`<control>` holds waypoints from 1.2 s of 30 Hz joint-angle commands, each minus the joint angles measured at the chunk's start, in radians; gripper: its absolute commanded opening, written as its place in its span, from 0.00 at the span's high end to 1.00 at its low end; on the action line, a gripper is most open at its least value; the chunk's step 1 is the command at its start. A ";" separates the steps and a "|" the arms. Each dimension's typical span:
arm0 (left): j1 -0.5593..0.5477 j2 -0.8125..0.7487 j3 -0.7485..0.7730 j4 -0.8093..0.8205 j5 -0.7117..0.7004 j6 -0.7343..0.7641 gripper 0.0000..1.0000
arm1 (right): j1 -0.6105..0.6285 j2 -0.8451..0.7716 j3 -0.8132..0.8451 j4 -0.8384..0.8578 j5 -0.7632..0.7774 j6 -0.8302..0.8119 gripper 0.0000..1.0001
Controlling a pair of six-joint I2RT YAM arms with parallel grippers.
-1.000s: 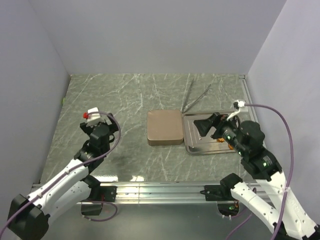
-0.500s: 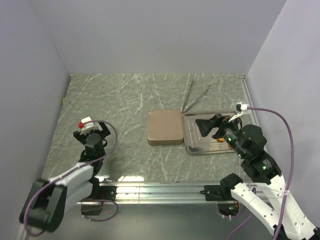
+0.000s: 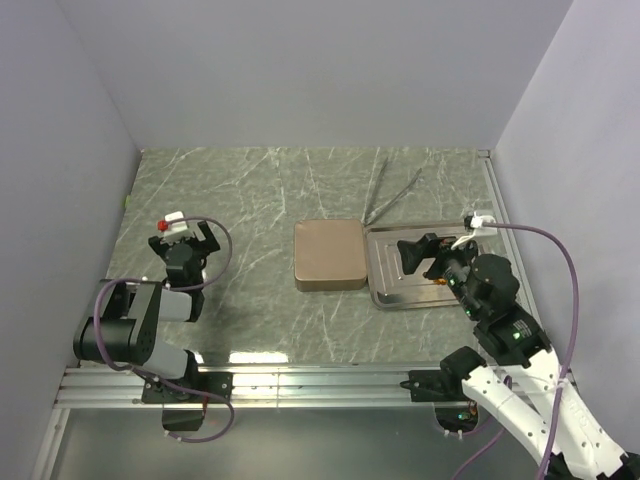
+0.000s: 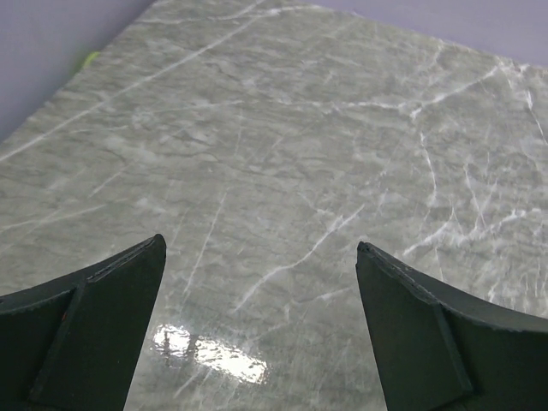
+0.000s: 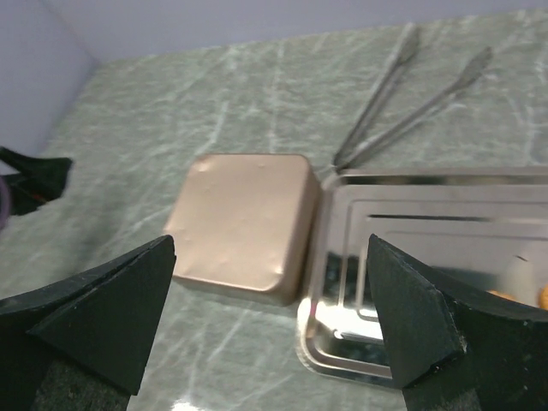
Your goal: Pack the cookies
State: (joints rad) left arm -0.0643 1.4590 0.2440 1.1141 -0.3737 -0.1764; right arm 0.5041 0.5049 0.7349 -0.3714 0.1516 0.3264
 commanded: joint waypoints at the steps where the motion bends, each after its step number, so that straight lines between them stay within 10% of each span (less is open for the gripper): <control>1: 0.021 -0.003 -0.002 0.098 0.122 -0.003 0.01 | 0.002 0.006 -0.052 0.093 0.174 -0.034 0.00; 11: 0.026 -0.002 -0.006 0.116 0.121 -0.001 0.01 | -0.243 0.167 -0.333 0.494 0.267 -0.052 0.00; 21: 0.026 0.001 -0.006 0.119 0.121 0.000 0.01 | -0.401 0.510 -0.614 1.378 0.223 -0.145 0.00; 36: 0.026 0.004 0.000 0.110 0.124 0.000 0.01 | -0.455 0.790 -0.528 1.497 0.005 -0.231 0.00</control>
State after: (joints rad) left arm -0.0425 1.4696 0.2394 1.1706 -0.2665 -0.1772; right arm 0.0532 1.3010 0.1780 1.0431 0.1677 0.1188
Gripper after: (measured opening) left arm 0.995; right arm 0.997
